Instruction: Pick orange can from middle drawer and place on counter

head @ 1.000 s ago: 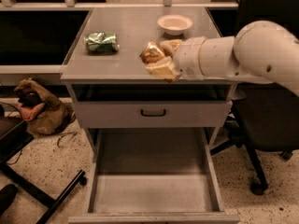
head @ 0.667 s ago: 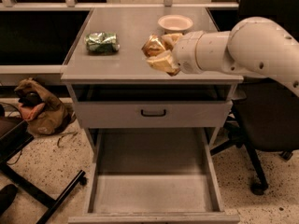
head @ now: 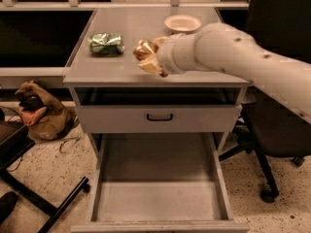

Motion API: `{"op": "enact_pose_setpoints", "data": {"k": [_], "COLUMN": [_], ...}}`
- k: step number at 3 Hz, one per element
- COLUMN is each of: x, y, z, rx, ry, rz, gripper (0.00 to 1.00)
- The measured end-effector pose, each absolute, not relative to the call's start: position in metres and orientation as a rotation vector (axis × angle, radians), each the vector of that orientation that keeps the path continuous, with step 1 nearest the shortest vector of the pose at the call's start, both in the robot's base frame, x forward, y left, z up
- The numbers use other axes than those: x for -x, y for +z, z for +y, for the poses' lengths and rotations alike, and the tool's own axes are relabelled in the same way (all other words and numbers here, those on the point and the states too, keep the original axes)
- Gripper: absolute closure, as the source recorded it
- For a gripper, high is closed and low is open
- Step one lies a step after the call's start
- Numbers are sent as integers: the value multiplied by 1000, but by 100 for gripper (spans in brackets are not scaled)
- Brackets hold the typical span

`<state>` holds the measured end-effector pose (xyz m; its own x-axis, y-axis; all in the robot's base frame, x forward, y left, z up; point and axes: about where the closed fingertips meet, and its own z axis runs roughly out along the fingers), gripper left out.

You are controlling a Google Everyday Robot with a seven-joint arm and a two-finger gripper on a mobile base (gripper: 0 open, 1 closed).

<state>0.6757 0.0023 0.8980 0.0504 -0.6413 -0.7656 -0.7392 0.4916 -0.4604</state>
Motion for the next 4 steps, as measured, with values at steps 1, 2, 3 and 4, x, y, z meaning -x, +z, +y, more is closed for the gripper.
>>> {"op": "enact_pose_setpoints", "data": {"k": [1,2,3,4], "x": [-699,-721,-743,-751], "y": [892,887,867,857], "z": [23,35,28,19], "rx": [1209,1202,1159,1132], "ry": [3,-58,-55,-39], "rz": [1641,1661,1753,1812], "gripper": [100,100,100,100]}}
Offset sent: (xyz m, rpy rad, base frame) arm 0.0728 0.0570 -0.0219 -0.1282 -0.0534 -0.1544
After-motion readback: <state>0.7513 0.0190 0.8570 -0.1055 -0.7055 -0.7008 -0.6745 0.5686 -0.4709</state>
